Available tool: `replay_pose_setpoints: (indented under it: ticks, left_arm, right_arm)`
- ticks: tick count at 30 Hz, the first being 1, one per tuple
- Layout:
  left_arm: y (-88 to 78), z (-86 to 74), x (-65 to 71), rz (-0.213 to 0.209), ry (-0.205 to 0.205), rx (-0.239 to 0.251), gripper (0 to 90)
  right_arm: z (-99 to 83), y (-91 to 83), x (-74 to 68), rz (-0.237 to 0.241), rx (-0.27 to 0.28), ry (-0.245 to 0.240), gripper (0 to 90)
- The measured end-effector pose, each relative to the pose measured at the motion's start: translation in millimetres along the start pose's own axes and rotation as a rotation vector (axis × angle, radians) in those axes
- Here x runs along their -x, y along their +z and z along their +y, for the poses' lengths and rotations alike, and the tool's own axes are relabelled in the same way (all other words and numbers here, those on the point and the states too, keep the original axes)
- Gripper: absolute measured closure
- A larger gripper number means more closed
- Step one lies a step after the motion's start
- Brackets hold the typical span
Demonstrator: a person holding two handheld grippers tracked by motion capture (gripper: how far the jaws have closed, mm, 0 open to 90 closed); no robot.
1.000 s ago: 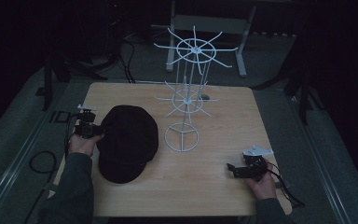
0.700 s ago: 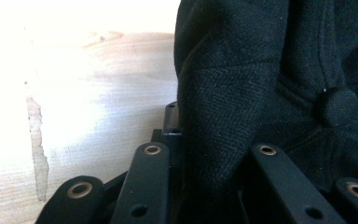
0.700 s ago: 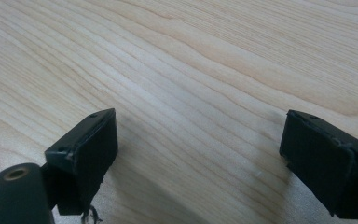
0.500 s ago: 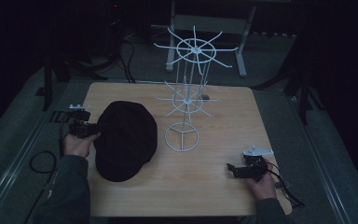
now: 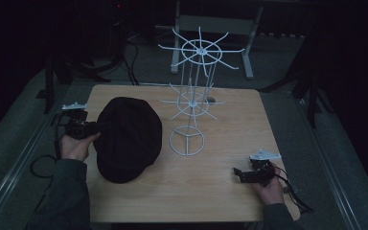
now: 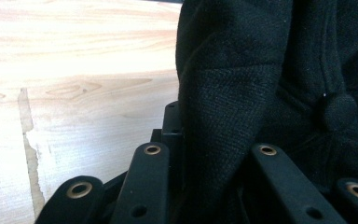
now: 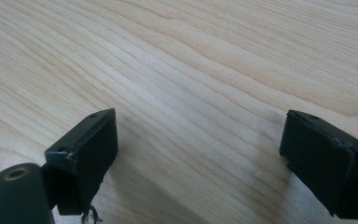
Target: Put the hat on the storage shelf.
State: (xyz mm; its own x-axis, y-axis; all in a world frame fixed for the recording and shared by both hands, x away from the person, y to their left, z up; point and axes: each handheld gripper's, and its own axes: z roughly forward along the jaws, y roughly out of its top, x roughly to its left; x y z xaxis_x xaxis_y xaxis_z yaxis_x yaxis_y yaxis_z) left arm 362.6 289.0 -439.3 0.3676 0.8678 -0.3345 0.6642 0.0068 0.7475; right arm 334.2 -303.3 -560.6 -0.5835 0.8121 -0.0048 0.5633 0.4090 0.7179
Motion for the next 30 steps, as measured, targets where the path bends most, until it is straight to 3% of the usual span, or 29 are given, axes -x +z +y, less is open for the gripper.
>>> replay_pose_setpoints:
  ticks: [30]
  left_arm:
    - [-30.5, 16.2, 14.0, -0.069, 0.055, 0.097, 76.8]
  right_arm:
    - [0.0, 0.0, 0.2, -0.001, 0.0, -0.002, 11.1]
